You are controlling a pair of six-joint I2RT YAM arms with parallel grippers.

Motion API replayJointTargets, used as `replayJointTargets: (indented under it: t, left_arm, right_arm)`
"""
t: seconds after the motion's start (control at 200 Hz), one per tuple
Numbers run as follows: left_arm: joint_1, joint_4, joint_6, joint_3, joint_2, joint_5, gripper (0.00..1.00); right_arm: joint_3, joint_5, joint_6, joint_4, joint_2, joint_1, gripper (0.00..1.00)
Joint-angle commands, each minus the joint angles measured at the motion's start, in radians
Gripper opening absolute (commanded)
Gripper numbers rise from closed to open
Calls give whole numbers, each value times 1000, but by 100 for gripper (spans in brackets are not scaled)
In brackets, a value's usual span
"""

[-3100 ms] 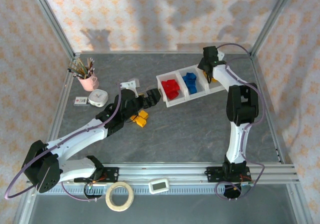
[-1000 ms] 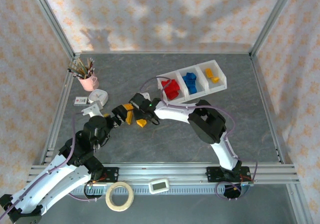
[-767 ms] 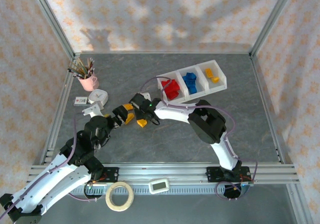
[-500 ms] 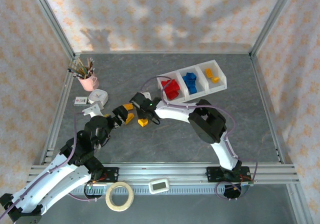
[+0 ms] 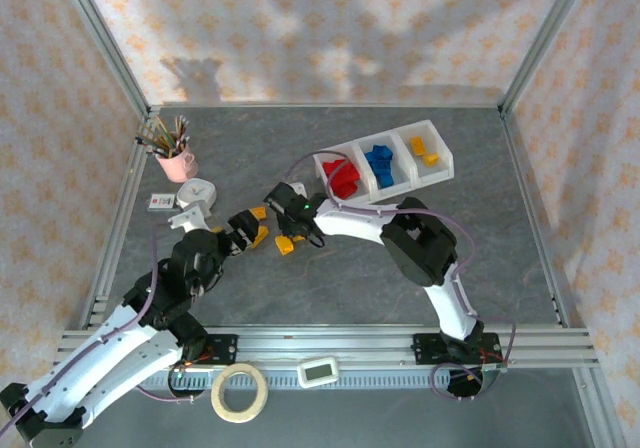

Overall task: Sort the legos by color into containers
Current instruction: Pick up the lego from the center of the table, then place the lego in the container.

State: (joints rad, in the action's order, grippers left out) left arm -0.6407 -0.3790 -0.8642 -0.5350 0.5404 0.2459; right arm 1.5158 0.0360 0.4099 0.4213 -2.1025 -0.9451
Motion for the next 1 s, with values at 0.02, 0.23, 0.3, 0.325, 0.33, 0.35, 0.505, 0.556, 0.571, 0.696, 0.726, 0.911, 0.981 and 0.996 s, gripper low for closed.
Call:
replayJointTargets:
  t: [0.02, 0.23, 0.3, 0.325, 0.33, 0.35, 0.505, 0.556, 0.571, 0.696, 0.726, 0.911, 0.981, 0.996]
  left_arm:
    - [4, 60, 17, -23, 33, -38, 99]
    - [4, 174, 38, -35, 122, -111, 99]
    - [4, 221, 43, -42, 163, -137, 99]
    - [4, 240, 45, -44, 179, -147, 99]
    - [4, 243, 46, -44, 183, -150, 99]
    - [5, 256, 48, -45, 198, -159, 99]
    - [1, 358, 54, -69, 303, -220, 99]
    - [-3, 388, 54, -77, 334, -233, 99]
    - [-4, 399, 55, -80, 343, -236, 99]
    - [-14, 456, 65, -106, 420, -252, 99]
    - [-19, 470, 67, -110, 437, -257, 99]
    - [-32, 537, 70, -141, 522, -284, 99]
    - [-37, 549, 73, -150, 544, -287, 99]
    - [-37, 553, 73, -152, 547, -286, 99]
  right_arm:
    - [-24, 32, -12, 10, 114, 34, 28]
    - [-98, 79, -23, 13, 275, 106, 28]
    - [-123, 92, -27, 13, 331, 140, 28]
    - [-131, 93, -28, 14, 351, 159, 28]
    - [-131, 93, -28, 14, 351, 159, 28]
    - [-137, 94, -31, 17, 367, 173, 28]
    - [-176, 107, -50, 20, 456, 293, 28]
    - [-191, 107, -61, 17, 477, 336, 28]
    - [-194, 108, -64, 16, 483, 350, 28]
    - [-222, 100, -78, -2, 510, 467, 28]
    - [-228, 86, -80, -11, 511, 497, 28]
    - [-196, 54, -110, -41, 422, 624, 28]
    - [-174, 55, -121, -57, 378, 654, 28]
    - [-170, 52, -121, -60, 366, 662, 28]
